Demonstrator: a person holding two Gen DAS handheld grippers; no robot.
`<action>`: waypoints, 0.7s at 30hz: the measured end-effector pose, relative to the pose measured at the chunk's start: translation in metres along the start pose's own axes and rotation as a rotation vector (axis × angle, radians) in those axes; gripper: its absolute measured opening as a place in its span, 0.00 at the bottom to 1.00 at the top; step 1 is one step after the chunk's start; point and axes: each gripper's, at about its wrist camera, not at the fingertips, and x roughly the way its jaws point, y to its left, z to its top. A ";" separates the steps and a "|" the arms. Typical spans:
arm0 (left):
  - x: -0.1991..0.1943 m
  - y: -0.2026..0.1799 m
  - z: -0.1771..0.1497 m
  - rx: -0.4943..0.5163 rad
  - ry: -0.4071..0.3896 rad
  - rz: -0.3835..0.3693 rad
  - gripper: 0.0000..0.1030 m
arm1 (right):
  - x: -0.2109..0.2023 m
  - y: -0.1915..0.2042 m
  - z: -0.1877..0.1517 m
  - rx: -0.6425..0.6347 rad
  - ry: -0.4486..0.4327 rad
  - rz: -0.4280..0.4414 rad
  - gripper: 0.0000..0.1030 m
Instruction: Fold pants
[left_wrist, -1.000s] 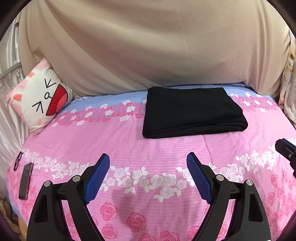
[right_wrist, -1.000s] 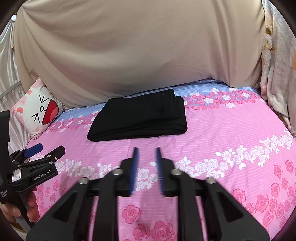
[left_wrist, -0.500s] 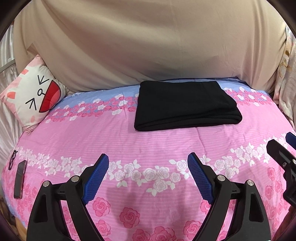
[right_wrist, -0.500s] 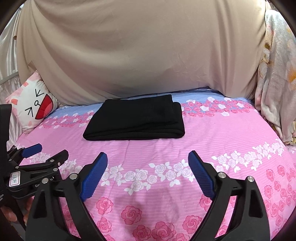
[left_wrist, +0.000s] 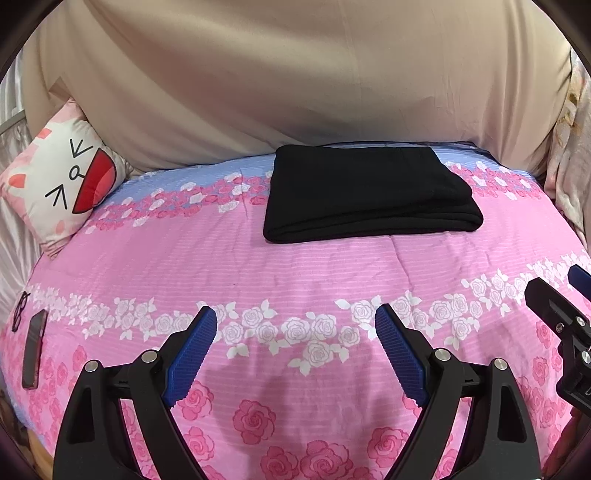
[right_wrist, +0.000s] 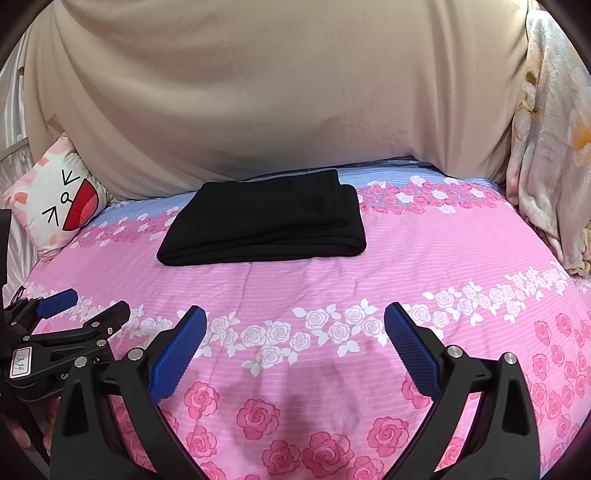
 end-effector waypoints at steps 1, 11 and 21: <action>0.000 0.000 0.000 -0.001 0.003 -0.001 0.83 | 0.000 0.000 0.000 0.001 -0.001 -0.002 0.92; -0.002 -0.003 -0.001 0.005 0.001 -0.009 0.83 | 0.000 0.000 -0.001 0.004 0.006 -0.003 0.92; -0.003 -0.003 -0.001 0.004 0.002 -0.017 0.83 | 0.000 0.000 -0.002 0.003 0.006 -0.002 0.92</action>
